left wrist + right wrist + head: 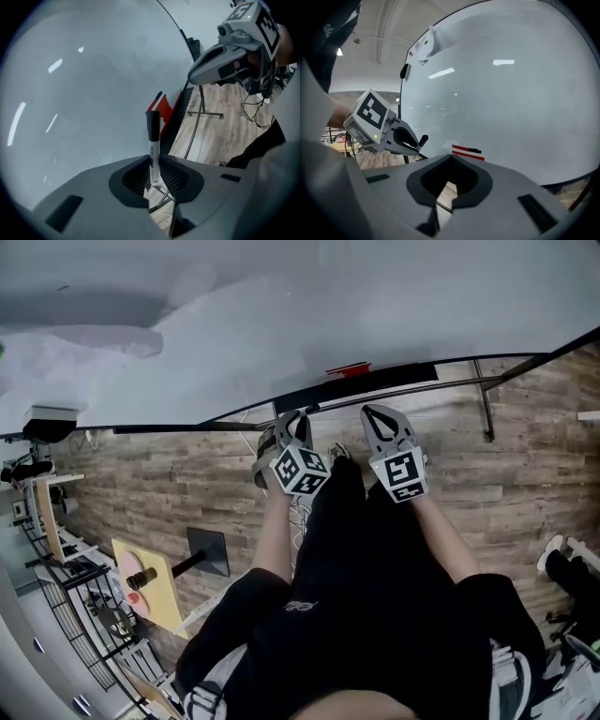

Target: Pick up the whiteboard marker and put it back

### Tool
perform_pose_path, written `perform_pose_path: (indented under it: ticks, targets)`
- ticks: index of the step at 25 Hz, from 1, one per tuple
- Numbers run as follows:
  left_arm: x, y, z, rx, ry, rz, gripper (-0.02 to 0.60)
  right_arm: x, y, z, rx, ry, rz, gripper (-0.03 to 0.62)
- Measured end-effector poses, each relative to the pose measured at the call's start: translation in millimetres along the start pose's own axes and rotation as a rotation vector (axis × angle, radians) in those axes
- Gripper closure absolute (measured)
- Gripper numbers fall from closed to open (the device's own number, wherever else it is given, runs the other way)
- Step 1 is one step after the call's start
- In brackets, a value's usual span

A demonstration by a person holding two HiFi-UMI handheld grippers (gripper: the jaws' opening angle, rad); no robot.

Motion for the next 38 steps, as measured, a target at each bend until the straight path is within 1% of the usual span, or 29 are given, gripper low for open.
perform_pose_path:
  ticks: [3, 9, 11, 15, 19, 28, 32, 38]
  targets:
    - [16, 3, 3, 0.058, 0.022, -0.025, 0.515, 5, -4, 0, 0.004, 0.005, -0.024, 0.591]
    - [53, -2, 3, 0.227, 0.086, -0.089, 0.515, 11, -12, 0, 0.027, 0.008, -0.096, 0.591]
    - [65, -4, 2, 0.268, 0.096, -0.108, 0.515, 14, -14, 2, 0.033, 0.007, -0.114, 0.591]
    - [80, -9, 1, 0.299, 0.091, -0.139, 0.514, 19, -17, 1, 0.047, 0.011, -0.146, 0.591]
    - [88, -9, 4, 0.339, 0.095, -0.133, 0.515, 25, -16, -4, 0.053, 0.035, -0.159, 0.591]
    - [94, -10, 4, 0.376, 0.114, -0.137, 0.514, 39, -11, -11, 0.059, 0.062, -0.126, 0.591]
    - [95, -14, 1, 0.407, 0.132, -0.146, 0.515, 44, -13, -11, 0.059, 0.062, -0.115, 0.591]
    - [98, -20, -1, 0.408, 0.141, -0.155, 0.514, 48, -14, -9, 0.056, 0.062, -0.109, 0.591]
Point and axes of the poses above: the fingertips, and each gripper's own axes: x forward along the fingers, y to its left, z out of its top, the point moved 7 cm from there along -x, backward along the fingers, and after that the axes turned 15 degrees about x, right-handed, at the moved point
